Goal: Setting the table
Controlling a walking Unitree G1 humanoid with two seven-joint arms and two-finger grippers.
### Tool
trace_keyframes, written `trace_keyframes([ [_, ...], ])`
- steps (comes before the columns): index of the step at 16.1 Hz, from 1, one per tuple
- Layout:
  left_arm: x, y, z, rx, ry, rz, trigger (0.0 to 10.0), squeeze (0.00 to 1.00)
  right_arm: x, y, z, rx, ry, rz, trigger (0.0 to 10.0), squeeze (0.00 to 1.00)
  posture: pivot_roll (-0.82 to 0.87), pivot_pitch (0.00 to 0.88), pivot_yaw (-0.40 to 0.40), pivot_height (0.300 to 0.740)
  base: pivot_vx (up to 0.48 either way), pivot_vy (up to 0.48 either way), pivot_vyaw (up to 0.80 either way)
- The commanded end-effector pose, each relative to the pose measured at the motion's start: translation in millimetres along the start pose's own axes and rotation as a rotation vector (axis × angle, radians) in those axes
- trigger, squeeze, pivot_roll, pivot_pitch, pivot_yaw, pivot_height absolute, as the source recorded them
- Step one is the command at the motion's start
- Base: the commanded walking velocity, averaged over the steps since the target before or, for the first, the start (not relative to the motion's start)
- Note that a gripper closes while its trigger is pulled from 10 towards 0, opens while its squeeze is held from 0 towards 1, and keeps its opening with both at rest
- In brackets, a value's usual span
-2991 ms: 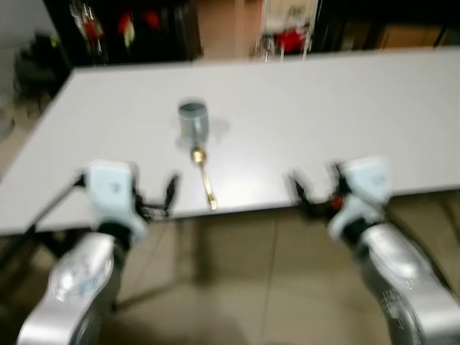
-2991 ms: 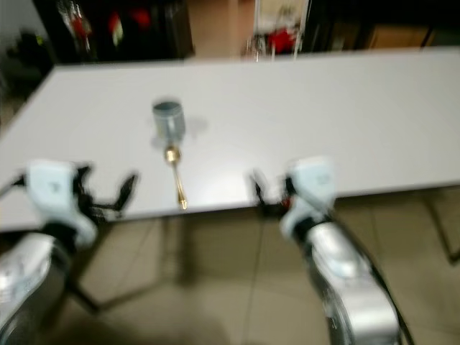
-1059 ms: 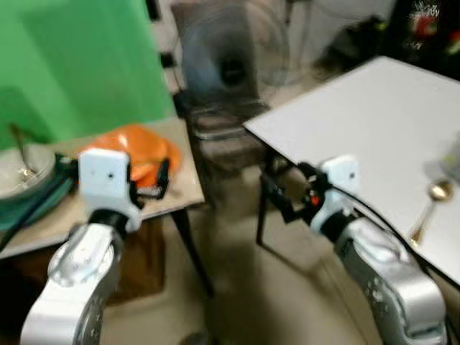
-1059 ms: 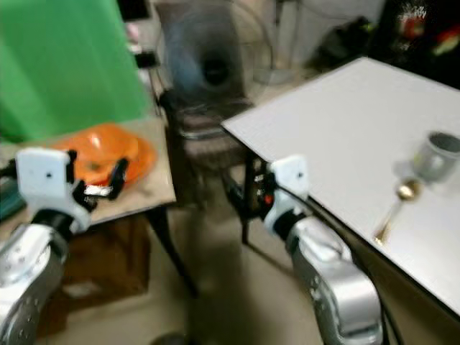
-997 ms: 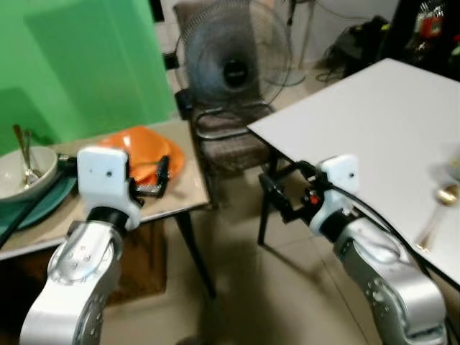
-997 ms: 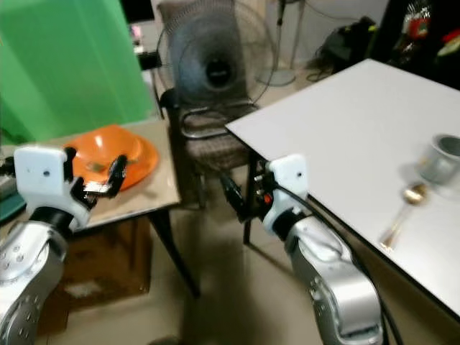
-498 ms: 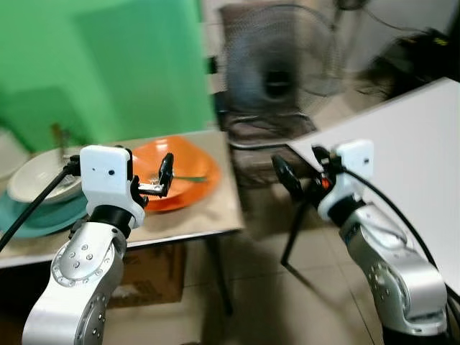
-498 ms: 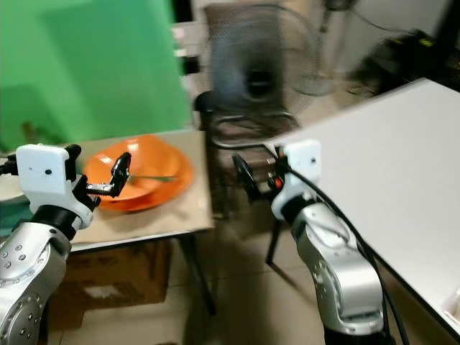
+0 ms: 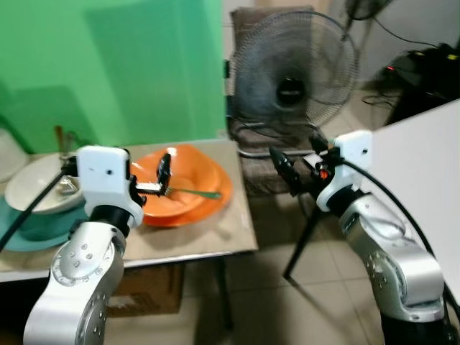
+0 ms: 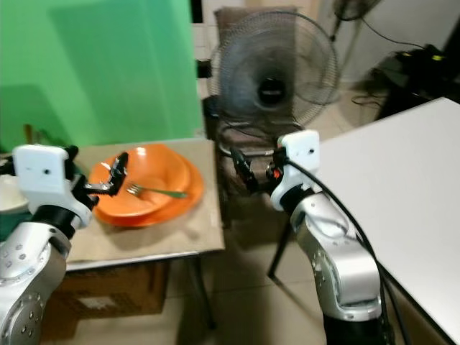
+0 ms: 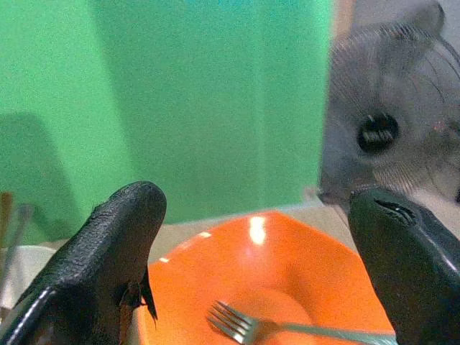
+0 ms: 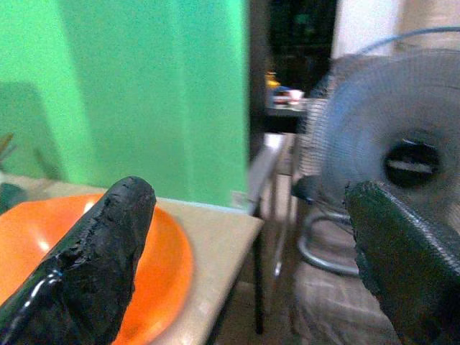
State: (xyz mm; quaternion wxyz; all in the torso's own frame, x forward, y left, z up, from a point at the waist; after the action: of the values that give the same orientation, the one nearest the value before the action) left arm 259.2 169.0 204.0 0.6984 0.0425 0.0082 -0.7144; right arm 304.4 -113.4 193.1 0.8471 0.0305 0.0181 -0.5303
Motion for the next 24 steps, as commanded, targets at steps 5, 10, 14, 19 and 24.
trace_keyframes([
  [5,-6.7,2.5,3.7,0.01,0.051,0.029,10.0,0.0,-14.3,12.0,6.9,0.024,-0.022,0.091,10.0,0.0,0.01,0.012,0.022,0.74,0.0,-0.288,0.64],
  [10,-17.3,2.0,0.2,-0.018,0.103,0.024,10.0,0.0,-21.1,37.1,15.3,-0.025,-0.02,0.16,10.0,0.0,0.02,0.01,0.017,0.74,0.0,-0.096,0.48],
  [14,-10.2,-0.8,-3.5,-0.057,0.133,-0.139,10.0,0.0,-38.3,65.5,20.6,-0.159,0.007,0.248,10.0,0.0,0.01,0.017,0.017,0.74,0.0,0.0,0.0],
  [19,-20.4,-22.3,-21.1,-0.209,0.225,-0.396,10.0,0.0,-60.0,98.9,-1.4,-0.518,-0.021,0.271,10.0,1.0,0.01,0.037,0.005,0.74,0.0,0.0,0.0],
  [24,-33.1,-46.1,-27.3,-0.321,0.26,-0.572,10.0,0.0,-61.1,125.8,-26.1,-0.666,-0.082,0.191,10.0,0.0,0.03,0.062,-0.008,0.74,0.0,0.0,0.0],
])
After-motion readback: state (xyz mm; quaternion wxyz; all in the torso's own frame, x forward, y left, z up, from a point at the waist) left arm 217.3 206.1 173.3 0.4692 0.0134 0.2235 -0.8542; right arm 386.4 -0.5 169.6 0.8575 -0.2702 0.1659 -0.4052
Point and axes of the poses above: a point about 5 cm out from each wrist's last joint towards the gripper, its own y axis pointing out of the wrist towards the gripper, its own z axis along the axis of the wrist's last joint, x = y × z, the point moved 3 cm from there along y, pointing out of the wrist towards the gripper, and after that the axes turned 2 degrees about y, right-handed, at the moved point
